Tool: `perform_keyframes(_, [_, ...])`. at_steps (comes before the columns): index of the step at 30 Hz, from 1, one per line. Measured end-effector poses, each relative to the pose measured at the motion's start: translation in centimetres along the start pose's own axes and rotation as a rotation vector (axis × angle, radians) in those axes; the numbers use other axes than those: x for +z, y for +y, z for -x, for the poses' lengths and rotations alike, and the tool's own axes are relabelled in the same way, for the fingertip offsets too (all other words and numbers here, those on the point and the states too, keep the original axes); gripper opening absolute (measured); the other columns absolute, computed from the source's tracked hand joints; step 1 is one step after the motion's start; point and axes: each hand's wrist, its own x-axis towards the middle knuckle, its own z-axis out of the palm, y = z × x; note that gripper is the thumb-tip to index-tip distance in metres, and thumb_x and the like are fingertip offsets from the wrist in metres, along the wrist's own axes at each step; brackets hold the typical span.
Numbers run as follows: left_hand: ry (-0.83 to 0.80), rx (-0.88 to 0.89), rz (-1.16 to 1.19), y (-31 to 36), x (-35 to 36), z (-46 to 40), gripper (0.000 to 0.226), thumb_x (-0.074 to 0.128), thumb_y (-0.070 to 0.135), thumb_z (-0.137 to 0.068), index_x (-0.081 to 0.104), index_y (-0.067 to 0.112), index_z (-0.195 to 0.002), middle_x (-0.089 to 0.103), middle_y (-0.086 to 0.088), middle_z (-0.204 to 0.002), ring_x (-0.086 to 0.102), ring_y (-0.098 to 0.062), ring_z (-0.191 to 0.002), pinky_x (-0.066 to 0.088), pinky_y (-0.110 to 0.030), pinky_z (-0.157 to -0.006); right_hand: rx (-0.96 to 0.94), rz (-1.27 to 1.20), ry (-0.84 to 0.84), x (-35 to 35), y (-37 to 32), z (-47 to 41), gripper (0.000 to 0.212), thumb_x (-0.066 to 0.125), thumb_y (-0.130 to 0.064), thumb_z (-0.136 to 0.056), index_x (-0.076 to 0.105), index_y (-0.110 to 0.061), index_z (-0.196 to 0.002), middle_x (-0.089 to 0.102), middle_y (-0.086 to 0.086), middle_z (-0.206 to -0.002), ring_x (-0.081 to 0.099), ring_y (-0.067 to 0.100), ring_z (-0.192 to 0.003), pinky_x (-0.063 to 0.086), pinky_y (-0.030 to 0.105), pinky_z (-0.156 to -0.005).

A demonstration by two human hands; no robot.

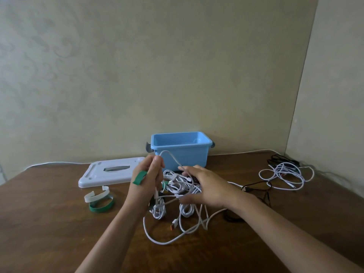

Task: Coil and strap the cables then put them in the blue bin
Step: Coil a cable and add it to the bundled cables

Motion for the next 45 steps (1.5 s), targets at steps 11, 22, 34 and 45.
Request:
perform_keyframes(11, [-0.124, 0.103, -0.266, -0.6, -1.0, 0.2, 0.019, 0.052, 0.030, -0.101, 0.064, 0.016, -0.098, 0.062, 0.009, -0.069, 0.054, -0.004, -0.061, 0.043, -0.018, -0.056, -0.032, -0.473, 0.478, 3.7, -2.1, -2.6, 0.035, 0.039, -0.046, -0.107, 0.070, -0.031, -0.103, 0.062, 0.001, -0.067, 0.056, 0.018, -0.058, 0.043, 0.039, -0.057])
perform_keyframes(22, [-0.247, -0.054, -0.587, -0.9, -2.9, -0.8, 0.015, 0.064, 0.032, -0.095, 0.071, 0.029, -0.108, 0.072, 0.011, -0.083, 0.065, 0.001, -0.072, 0.048, -0.019, -0.065, 0.009, -0.281, 0.558, 2.3, 1.6, -3.0, 0.032, 0.041, -0.043, -0.108, 0.070, -0.034, -0.100, 0.051, -0.019, -0.050, 0.047, 0.004, -0.046, 0.028, 0.021, -0.047])
perform_keyframes(34, [-0.268, -0.334, -1.055, -4.6, -9.2, -2.3, 0.059, 0.047, -0.015, -0.082, 0.061, 0.022, -0.126, 0.055, -0.001, -0.097, 0.053, -0.017, -0.079, 0.043, -0.021, -0.060, 0.093, -0.172, 0.393, 0.8, 2.8, -1.8, 0.033, 0.037, -0.042, -0.108, 0.070, -0.036, -0.105, 0.057, -0.012, -0.064, 0.062, 0.008, -0.067, 0.039, 0.027, -0.055])
perform_keyframes(45, [-0.291, -0.318, -0.565, -1.1, -6.3, -1.3, 0.045, 0.049, 0.001, -0.095, 0.063, 0.028, -0.127, 0.067, 0.010, -0.120, 0.060, -0.004, -0.110, 0.049, -0.022, -0.093, -0.045, -0.275, 0.435, 1.1, 1.0, -1.4, 0.033, 0.040, -0.038, -0.108, 0.071, -0.028, -0.106, 0.052, -0.035, -0.055, 0.049, -0.001, -0.049, 0.033, 0.016, -0.048])
